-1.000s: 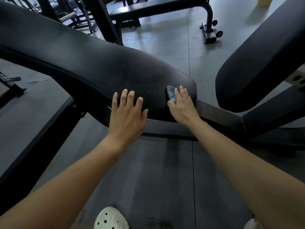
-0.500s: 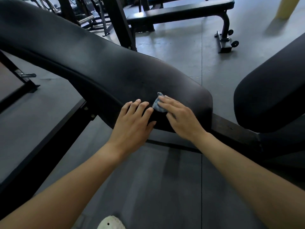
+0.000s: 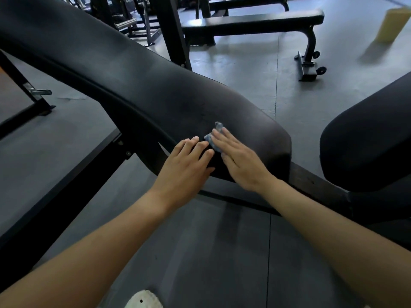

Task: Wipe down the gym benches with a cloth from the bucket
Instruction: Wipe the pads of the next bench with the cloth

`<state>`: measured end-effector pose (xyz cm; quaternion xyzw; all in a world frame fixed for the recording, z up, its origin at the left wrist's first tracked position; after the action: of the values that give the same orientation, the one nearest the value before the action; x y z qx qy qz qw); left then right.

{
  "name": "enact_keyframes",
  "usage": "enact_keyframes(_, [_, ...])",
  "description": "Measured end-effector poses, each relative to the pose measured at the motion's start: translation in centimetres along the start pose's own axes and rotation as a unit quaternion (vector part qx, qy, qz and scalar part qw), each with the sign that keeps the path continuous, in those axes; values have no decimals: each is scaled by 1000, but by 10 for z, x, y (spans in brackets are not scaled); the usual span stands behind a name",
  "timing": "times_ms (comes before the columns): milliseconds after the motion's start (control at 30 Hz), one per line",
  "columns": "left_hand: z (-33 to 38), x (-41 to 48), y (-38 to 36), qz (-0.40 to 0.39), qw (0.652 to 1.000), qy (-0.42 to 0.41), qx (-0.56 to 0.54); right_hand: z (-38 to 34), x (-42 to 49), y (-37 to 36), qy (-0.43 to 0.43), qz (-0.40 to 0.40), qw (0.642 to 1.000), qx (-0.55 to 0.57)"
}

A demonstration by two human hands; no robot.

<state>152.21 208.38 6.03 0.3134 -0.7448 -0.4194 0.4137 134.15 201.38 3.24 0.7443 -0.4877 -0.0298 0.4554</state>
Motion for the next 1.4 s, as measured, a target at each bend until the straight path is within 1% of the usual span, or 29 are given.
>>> enact_keyframes(67, [-1,0,1,1,1000,-7,-1,3,-14,1,32,12,999,7])
enact_keyframes(100, [-2,0,1,4,1000,-8,-4,11,-19,2,31,25,999,-6])
enact_keyframes(133, [-2,0,1,8,1000,-7,-6,23,-23,5,9,46,998,-28])
enact_keyframes(167, [-2,0,1,9,1000,-7,-6,37,-24,9,-39,72,996,-44])
enact_keyframes(233, [-2,0,-1,10,1000,-5,-2,59,-19,21,-186,104,976,-43])
enact_keyframes(267, [-1,0,-2,12,1000,-4,0,67,-14,24,-247,97,963,-42])
enact_keyframes(300, [0,-1,-2,12,1000,-4,3,68,-8,25,-281,76,956,-34])
enact_keyframes(333, [1,-3,-3,13,1000,-4,6,64,-3,24,-288,52,956,-33])
enact_keyframes(367, [2,-4,-3,17,1000,-4,9,56,3,20,-274,37,960,-36])
enact_keyframes(400, [3,-5,-4,21,1000,-4,12,43,7,15,-238,35,970,-34])
enact_keyframes(500, [8,-9,-5,29,999,-5,16,10,10,3,-92,8,996,-20])
enact_keyframes(533, [10,-10,-5,31,999,-6,13,4,6,2,-54,-13,998,-17])
enact_keyframes(600, [14,-12,-5,35,999,-9,8,7,-3,9,-15,-49,999,-10])
enact_keyframes(633, [16,-12,-5,36,999,-12,7,14,-8,13,-11,-54,998,-13])
enact_keyframes(700, [22,-12,-4,30,999,-24,3,27,-21,18,-38,-30,999,-24])
enact_keyframes(833, [37,-8,-5,5,999,-52,-2,56,-48,20,-156,52,986,-31])
enact_keyframes(933, [46,-4,-9,-6,999,-52,5,70,-68,20,-240,104,965,12])
enact_keyframes(1000, [49,-1,-9,-5,999,-48,3,69,-75,15,-279,137,950,40])
enact_keyframes(1033, [49,1,-8,-5,999,-47,0,64,-77,11,-286,147,946,39])
enact_keyframes(1100, [50,3,-6,-8,999,-46,0,45,-78,1,-264,150,953,15])
enact_keyframes(1200, [46,-2,2,-13,999,-30,10,12,-71,-9,-195,92,977,-6])
enact_keyframes(1300, [29,-8,16,-14,999,18,36,-12,-58,-10,-102,17,995,-13])
enact_keyframes(1367, [13,-13,27,-31,997,51,51,-12,-56,-5,-55,-6,998,-32])
enact_keyframes(1400, [5,-17,33,-43,995,68,55,-7,-58,-3,-44,-7,997,-56])
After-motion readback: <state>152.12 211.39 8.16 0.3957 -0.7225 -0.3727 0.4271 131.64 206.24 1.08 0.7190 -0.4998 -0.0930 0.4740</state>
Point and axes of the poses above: each hand's wrist, its own x-axis towards the middle knuckle, its own y-axis out of the back of the hand, z = x × y, the point moved 1 cm from there along x, towards the middle knuckle, and after that the axes turned 3 degrees about -y, right-handed, at the moved point
